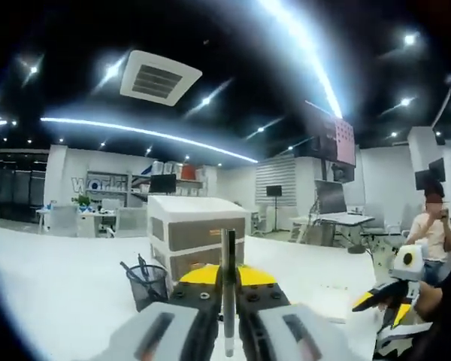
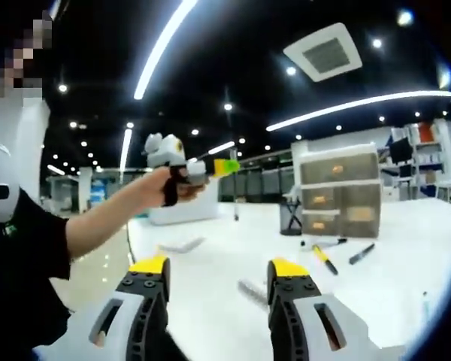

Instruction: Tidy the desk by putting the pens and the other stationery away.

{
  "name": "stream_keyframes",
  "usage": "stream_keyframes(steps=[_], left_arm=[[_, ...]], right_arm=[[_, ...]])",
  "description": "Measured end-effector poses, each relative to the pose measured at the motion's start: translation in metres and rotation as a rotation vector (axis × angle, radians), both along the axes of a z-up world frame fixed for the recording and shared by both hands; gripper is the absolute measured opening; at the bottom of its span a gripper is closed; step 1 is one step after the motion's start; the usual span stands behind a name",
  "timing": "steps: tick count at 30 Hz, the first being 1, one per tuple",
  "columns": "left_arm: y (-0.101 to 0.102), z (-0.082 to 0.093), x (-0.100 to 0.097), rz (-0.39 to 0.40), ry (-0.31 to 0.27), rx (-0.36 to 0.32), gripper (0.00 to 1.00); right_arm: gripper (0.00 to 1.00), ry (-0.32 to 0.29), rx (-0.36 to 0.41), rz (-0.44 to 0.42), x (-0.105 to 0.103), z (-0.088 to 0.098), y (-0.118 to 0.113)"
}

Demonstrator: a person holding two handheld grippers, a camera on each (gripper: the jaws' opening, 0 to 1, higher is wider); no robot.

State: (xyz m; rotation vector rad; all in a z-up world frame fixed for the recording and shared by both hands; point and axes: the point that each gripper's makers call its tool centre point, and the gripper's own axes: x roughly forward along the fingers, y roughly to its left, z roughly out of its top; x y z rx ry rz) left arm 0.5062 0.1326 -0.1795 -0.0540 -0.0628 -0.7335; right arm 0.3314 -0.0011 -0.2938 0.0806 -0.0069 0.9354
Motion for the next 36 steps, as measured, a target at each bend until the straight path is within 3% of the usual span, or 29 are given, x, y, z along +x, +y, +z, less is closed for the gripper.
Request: stream_keyframes(steps=[9,20,25,30,32,36], left_arm=[[-0.003,0.015,0.025,0.003,-0.002,0.013,0.07],[0.0,0.044,0.075,0.065,-0.006,-0.017,0.07],[-0.004,0.05,0.095,0.087,-0.018,0.0,0.07],[0.001,0.052,0.122,0.111,0.007,-0.033,0.07],[0.004,0.055,0.132,0.122,0.027,-0.1,0.07],[0.006,0.052,0.149,0.146,0.037,-0.094,0.07]], right_arm=[[0.51,0.021,0.006,-0.031,-0.011,-0.01,-0.016],[0.51,0.026,0.013,-0.065,-0.017,-0.013,-0.03],[0.51,0.035,0.015,-0.071,-0.019,-0.016,-0.033],[0.51,0.041,0.013,-0.08,-0.021,-0.018,-0.039],[0.51,0.043,0.016,-0.082,-0.021,-0.019,-0.041],[0.51,0.044,0.022,-0.085,-0.021,-0.018,-0.043]])
